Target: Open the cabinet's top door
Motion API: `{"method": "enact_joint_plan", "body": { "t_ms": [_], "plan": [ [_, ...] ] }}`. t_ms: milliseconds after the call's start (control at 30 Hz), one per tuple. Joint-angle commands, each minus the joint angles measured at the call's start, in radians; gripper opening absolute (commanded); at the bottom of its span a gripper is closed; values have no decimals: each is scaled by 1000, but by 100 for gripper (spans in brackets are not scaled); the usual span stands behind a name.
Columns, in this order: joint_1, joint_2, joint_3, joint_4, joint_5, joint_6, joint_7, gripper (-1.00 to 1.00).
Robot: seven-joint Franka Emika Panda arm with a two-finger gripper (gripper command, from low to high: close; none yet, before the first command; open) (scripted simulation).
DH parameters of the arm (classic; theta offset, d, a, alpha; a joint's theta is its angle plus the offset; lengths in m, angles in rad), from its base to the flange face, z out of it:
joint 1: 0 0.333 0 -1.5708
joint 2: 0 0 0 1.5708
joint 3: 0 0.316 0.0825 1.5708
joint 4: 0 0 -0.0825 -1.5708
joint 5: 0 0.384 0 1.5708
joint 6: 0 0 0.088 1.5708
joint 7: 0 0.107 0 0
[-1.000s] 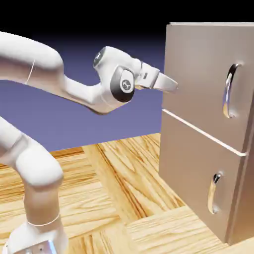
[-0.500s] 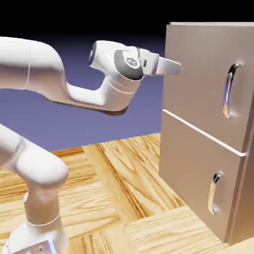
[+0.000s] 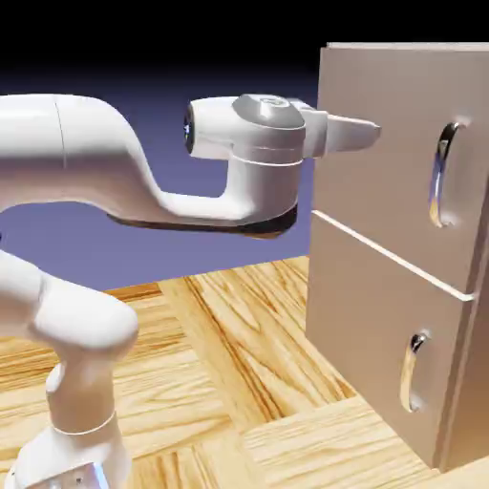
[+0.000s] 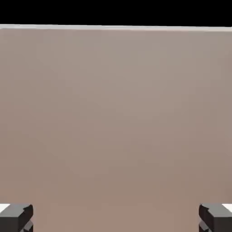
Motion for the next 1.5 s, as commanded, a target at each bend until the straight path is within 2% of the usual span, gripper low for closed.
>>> {"method": "enact_joint_plan", "body": {
  "t_ms": [0, 500, 700, 733, 767, 1467],
  "plan": [
    [14, -6, -17, 10, -44, 2, 32, 0],
    [215, -91, -266, 163, -684, 25, 499, 0],
    [392, -40, -368, 286, -692, -4, 502, 0],
    [392, -40, -368, 286, -692, -4, 502, -100],
    [392, -40, -368, 286, -692, -4, 502, -100],
    [-369, -33, 183, -204, -408, -217, 548, -100]
  ]
}}
